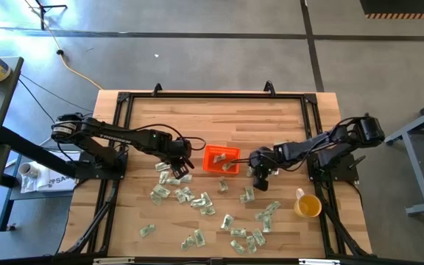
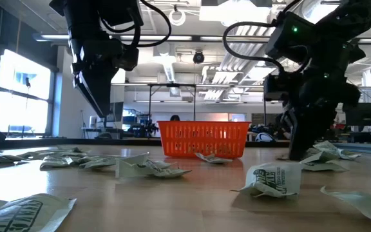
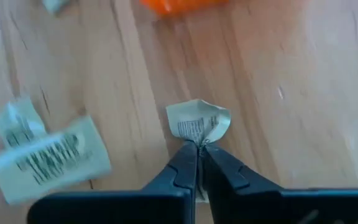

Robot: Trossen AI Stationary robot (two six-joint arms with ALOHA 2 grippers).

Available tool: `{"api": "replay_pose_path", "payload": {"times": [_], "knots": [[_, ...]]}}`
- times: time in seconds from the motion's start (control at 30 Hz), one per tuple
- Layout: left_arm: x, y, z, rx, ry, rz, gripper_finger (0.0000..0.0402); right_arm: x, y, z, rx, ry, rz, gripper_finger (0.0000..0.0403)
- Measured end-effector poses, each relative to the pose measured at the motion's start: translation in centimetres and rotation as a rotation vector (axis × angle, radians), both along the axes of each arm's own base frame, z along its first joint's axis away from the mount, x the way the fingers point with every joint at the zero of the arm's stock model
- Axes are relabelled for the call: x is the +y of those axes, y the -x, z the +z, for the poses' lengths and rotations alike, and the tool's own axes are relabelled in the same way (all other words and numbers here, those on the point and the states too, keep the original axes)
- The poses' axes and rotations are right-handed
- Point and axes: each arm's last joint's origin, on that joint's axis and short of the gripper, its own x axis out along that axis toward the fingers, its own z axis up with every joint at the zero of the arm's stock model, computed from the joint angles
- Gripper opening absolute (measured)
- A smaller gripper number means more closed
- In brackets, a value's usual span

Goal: Pick and place Stevia / Truvia into bins
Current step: Put the light green stevia packet into the orange bin

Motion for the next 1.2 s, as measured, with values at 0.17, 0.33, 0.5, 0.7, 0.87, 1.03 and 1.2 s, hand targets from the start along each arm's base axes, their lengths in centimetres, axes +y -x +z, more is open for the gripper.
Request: {"api": "replay_pose_path", "payload": {"times": [0.17,0.33,0.5,0.7,0.87,1.03,1.2], "knots": [[0.0,0.0,0.0,0.001,0.0,-0.001,0.0184,0.2,-0.4,2.6,-0.177,-0.011,-0.105,0.0007],[-0.4,0.1,0.0,0.008,0.027,-0.012,0.0184,0.1,-0.2,4.6,-0.274,0.052,-0.224,0.0004],[-2.1,0.2,0.0,0.004,-0.001,-0.054,0.0184,-0.7,-1.7,6.4,-0.354,0.088,-0.217,0.0004],[-3.4,0.6,-0.1,0.016,-0.039,-0.019,0.0184,-3.1,-4.8,6.8,-0.342,0.04,-0.162,0.0006],[-4.0,1.1,-0.2,0.053,-0.029,0.024,0.0184,-3.9,-7.7,5.9,-0.3,-0.032,-0.089,0.0008],[-4.1,1.3,-0.1,0.054,-0.002,0.1,0.0184,-4.0,-10.0,5.8,-0.261,-0.023,-0.076,0.0032],[-4.0,1.5,-0.1,0.062,0.031,0.191,0.0184,-4.3,-10.6,7.0,-0.183,0.069,-0.106,0.0105]]}}
